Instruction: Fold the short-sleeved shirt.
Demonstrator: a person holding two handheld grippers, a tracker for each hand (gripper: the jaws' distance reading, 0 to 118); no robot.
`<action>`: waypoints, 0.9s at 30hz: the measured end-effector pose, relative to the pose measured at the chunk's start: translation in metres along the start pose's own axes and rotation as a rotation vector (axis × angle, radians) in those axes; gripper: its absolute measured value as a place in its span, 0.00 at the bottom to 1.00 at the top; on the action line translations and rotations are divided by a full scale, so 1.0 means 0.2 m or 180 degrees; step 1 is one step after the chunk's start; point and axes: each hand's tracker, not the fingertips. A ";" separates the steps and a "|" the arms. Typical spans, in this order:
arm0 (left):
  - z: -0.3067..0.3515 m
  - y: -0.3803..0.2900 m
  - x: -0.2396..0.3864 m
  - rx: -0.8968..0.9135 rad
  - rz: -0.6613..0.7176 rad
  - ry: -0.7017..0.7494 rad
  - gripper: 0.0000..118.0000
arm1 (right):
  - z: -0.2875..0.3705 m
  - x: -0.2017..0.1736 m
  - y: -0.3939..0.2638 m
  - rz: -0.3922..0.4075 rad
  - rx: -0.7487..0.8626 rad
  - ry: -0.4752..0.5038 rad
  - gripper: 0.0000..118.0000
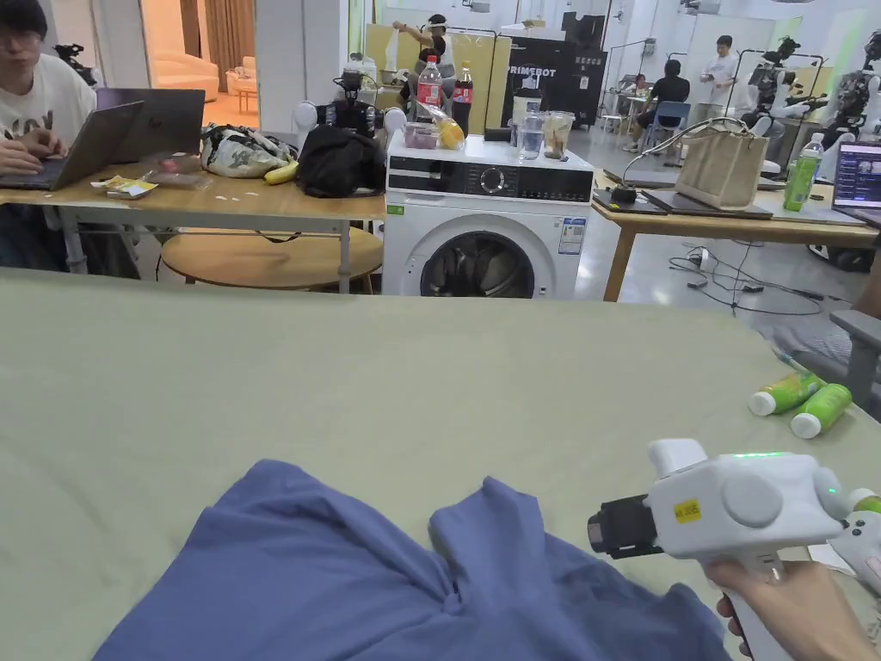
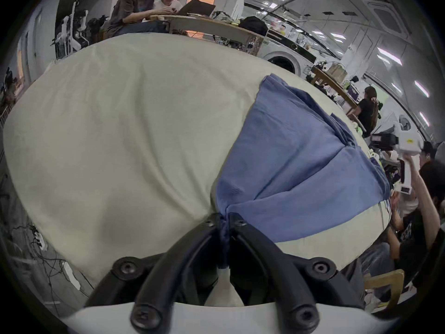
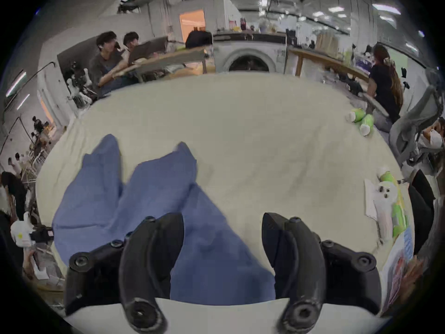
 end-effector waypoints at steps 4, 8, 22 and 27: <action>0.00 0.00 0.00 0.0017 -0.0036 0.0057 0.01 | -0.22 0.00 0.01 0.0129 -0.0364 -0.0136 0.58; -0.01 0.01 0.00 0.0021 -0.0070 0.0088 0.01 | -0.28 -0.06 -0.07 0.0265 -0.0389 -0.0243 0.47; 0.18 0.08 0.02 0.0731 -0.0013 -0.0178 0.00 | 0.42 -0.09 -0.08 0.0074 0.0726 0.0039 0.00; 0.50 0.36 0.18 0.1596 -0.0187 -0.0539 0.00 | 0.94 -0.12 0.01 -0.0030 0.1398 -0.0022 0.00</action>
